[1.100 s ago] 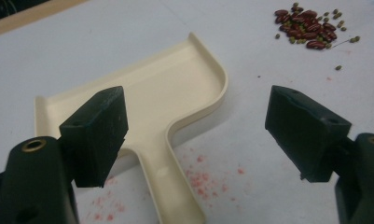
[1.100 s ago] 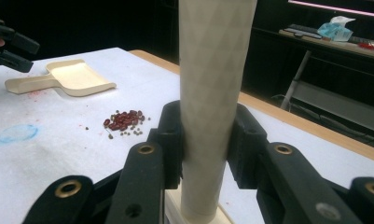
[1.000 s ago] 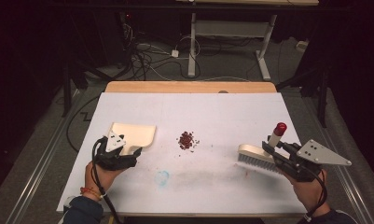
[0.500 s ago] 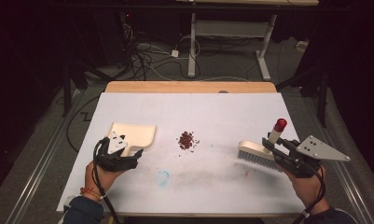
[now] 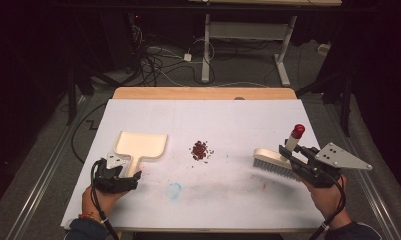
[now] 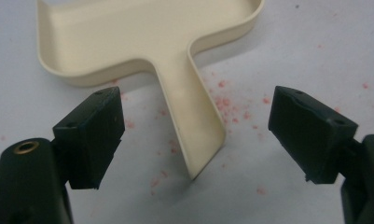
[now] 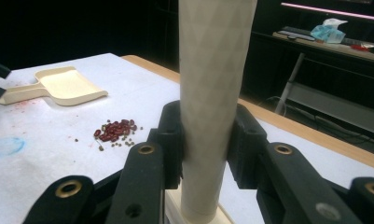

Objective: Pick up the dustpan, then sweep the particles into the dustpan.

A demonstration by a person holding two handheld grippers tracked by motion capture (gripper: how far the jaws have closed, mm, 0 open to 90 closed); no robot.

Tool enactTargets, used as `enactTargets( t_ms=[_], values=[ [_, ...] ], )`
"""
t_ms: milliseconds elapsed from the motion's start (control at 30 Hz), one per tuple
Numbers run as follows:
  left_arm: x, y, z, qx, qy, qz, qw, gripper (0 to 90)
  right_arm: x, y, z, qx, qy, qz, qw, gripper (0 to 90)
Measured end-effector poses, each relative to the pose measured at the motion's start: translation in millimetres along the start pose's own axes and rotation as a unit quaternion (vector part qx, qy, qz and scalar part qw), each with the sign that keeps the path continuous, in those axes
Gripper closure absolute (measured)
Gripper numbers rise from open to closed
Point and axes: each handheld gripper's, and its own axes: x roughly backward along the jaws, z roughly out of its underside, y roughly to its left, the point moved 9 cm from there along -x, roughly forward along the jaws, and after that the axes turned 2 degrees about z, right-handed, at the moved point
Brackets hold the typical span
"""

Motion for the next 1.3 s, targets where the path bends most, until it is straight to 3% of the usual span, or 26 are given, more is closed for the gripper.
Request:
enactTargets(
  t_ms=[33, 67, 200, 367, 433, 533, 633, 733, 833, 933, 1033, 1300],
  values=[
    [0.0, 0.0, 0.0, 0.000, 0.000, 0.000, 1.0000, 18.5, -0.3, 0.8, -0.1, 0.000, 0.000, -0.001, 1.0000, 70.6],
    [-6.7, 2.8, 0.6, 0.017, 0.001, 0.012, 0.9998, 19.3, -1.1, 1.3, -0.3, 0.003, 0.001, -0.002, 1.0000, 70.6],
    [-21.3, 8.4, -4.8, 0.043, 0.000, 0.033, 0.9985, 28.7, -2.8, 4.6, -0.2, 0.000, 0.004, -0.007, 1.0000, 70.6],
    [-32.7, 13.6, -14.3, 0.052, -0.005, 0.025, 0.9983, 41.4, -8.0, 6.3, -1.2, 0.002, 0.003, -0.015, 0.9999, 70.6],
    [-35.6, 13.9, -17.3, 0.047, -0.005, 0.017, 0.9987, 43.9, -9.2, 7.4, 0.4, 0.003, 0.007, -0.018, 0.9998, 70.6],
    [-37.6, 14.0, -19.2, 0.030, -0.004, 0.021, 0.9993, 54.4, -9.6, 7.5, 1.5, 0.003, 0.012, -0.016, 0.9998, 70.5],
    [-37.5, 15.9, -19.2, 0.029, -0.011, 0.021, 0.9993, 63.0, -9.6, 8.3, 1.6, 0.004, 0.012, -0.017, 0.9998, 70.6],
    [-36.6, 16.2, -19.0, 0.016, -0.011, 0.024, 0.9995, 63.1, -10.0, 7.9, 1.9, 0.005, 0.012, -0.016, 0.9998, 70.6],
    [-31.3, 15.7, -20.3, -0.014, -0.018, 0.022, 0.9995, 63.5, -9.6, 7.1, 3.0, 0.002, 0.013, -0.016, 0.9998, 70.6],
    [-23.7, 14.9, -23.0, -0.019, -0.029, 0.027, 0.9990, 63.6, -9.4, 5.5, 2.9, 0.000, 0.011, -0.016, 0.9998, 70.6],
    [-19.8, 15.0, -21.3, -0.036, -0.022, 0.031, 0.9987, 63.6, -11.0, 3.5, 2.5, -0.003, 0.010, -0.013, 0.9999, 70.6],
    [-6.4, 10.3, -23.3, -0.049, -0.026, 0.047, 0.9974, 63.6, -16.4, 2.2, 0.6, -0.007, 0.007, -0.016, 0.9998, 70.6]
  ],
)
